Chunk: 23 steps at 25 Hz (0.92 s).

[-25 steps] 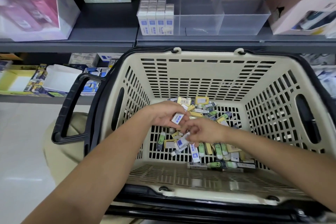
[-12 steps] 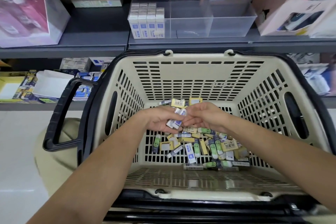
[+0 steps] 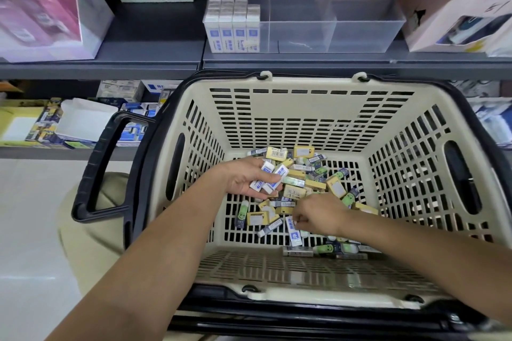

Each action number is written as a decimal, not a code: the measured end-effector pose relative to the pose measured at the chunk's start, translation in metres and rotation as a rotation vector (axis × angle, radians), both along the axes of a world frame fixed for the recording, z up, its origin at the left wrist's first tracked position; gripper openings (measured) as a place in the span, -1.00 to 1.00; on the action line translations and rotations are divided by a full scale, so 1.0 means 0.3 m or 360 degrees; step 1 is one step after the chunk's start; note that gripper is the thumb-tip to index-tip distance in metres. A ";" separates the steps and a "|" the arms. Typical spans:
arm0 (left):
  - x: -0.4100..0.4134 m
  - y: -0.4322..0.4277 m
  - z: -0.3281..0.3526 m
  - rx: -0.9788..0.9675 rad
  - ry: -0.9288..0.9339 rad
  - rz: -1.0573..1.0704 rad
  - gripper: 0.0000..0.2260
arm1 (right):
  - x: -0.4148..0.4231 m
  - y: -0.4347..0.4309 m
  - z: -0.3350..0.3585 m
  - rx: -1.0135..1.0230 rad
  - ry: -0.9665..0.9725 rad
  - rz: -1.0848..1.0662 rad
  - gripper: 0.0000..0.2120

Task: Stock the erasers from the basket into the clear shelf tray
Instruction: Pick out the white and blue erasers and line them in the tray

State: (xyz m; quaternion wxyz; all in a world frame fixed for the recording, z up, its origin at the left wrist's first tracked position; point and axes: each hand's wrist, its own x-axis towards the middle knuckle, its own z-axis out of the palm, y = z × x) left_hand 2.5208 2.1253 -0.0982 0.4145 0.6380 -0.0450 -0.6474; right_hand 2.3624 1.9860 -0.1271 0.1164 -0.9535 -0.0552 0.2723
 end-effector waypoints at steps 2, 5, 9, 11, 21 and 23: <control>0.001 -0.004 -0.004 0.0014 -0.0009 -0.0017 -0.77 | -0.012 -0.001 -0.011 -0.0070 0.0049 0.0084 -0.71; 0.000 -0.009 -0.007 0.0009 -0.0004 0.0009 -0.74 | -0.027 -0.002 -0.019 -0.0134 0.0087 0.0136 -0.63; -0.001 -0.010 -0.002 0.0000 -0.0007 0.0023 -0.68 | -0.039 0.022 -0.038 -0.0194 0.0113 0.0155 -0.55; -0.002 -0.011 -0.001 0.0003 -0.0012 0.0017 -0.68 | -0.031 0.029 -0.040 -0.0139 0.0134 0.0060 -0.54; 0.000 -0.012 0.020 -0.0042 -0.0063 0.0235 -0.75 | 0.072 -0.046 0.070 0.0831 0.0252 -0.0735 -0.81; 0.013 -0.019 0.031 -0.0041 -0.0116 0.0414 -0.73 | 0.105 -0.093 0.123 0.1063 0.0155 -0.1050 -0.88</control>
